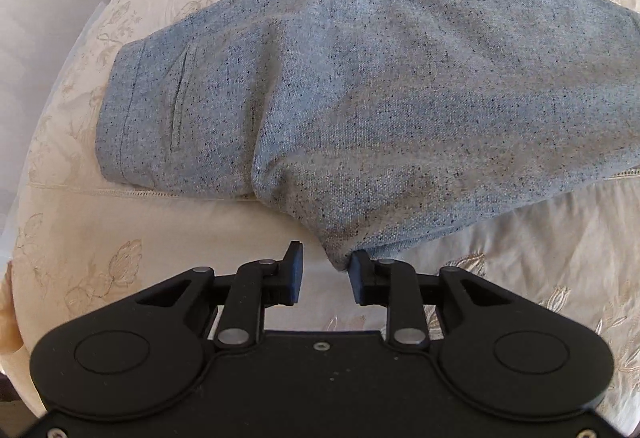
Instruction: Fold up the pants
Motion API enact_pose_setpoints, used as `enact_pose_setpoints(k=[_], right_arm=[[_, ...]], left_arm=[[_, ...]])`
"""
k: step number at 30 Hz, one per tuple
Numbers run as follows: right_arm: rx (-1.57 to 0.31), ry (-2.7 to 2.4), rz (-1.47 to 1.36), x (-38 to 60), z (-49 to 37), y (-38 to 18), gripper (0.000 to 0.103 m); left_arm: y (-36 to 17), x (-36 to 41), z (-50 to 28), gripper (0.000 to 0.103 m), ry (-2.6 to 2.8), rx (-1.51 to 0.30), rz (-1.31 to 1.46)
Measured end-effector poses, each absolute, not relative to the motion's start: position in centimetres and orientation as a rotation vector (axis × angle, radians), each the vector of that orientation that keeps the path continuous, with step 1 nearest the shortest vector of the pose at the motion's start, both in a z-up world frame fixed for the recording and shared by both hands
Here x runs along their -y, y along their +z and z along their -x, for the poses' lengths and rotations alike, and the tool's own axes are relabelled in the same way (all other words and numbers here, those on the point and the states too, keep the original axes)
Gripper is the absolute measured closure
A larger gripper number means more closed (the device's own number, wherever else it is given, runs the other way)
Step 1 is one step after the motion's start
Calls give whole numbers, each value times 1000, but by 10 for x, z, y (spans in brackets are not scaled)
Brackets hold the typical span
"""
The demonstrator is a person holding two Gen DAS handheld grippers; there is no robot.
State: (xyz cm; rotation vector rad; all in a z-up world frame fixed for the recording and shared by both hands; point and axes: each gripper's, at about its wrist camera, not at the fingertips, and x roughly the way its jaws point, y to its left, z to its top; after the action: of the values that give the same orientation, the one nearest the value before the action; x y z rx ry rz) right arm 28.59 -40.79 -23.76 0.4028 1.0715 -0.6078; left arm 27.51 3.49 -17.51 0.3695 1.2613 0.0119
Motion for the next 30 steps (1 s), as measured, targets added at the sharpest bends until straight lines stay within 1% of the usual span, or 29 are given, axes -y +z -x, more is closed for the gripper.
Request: enact_pose_setpoints(k=[2,4,5,7,9,12,16,18,21,26,27,28,29,30], right_arm=[[-1080,-633,-402,430,-277,-231,80],[-1089,-678,-366,449,-270,-222,74],[-1085,-696,-356,457,-264,-216,74],[-1035,-686,-344,467,-257,-198,74],[-969,-636,-321,473,-256,-181,74],[-894,-503,-387,487,-273,-168,72],[-894,-456,-431,506,-324,-172,70],[-917,-454,-391,510,-341,-174,69],[-993,-433,-365,512,-379,-192,69],[-1064,-343,-373,517,-395,-211,68],[-1053,-308,-399,518,-395,-213,69],[-1036,-278,-419,517,-392,-212,79],[-1032,-265,-428,514,-388,-209,97],[-1028,-269,-421,510,-383,-206,99]], left_arm=[[-174,-35,-271,66,57,-1299,-366],[-171,-35,-263,67,112,-1316,-384],[-166,-35,-259,67,129,-1321,-379],[-153,-36,-252,67,135,-1319,-329],[-134,-30,-252,67,119,-1289,-270],[-112,-10,-269,67,80,-1202,-260],[-110,13,-319,66,8,-1150,-215],[-119,19,-346,66,-19,-1163,-180],[-133,25,-378,66,-28,-1189,-152],[-146,23,-409,67,-13,-1220,-90],[-148,21,-414,67,-14,-1225,-67],[-149,20,-419,66,-20,-1232,-44],[-151,20,-424,66,-26,-1240,-26],[-153,21,-430,66,-37,-1251,-12]])
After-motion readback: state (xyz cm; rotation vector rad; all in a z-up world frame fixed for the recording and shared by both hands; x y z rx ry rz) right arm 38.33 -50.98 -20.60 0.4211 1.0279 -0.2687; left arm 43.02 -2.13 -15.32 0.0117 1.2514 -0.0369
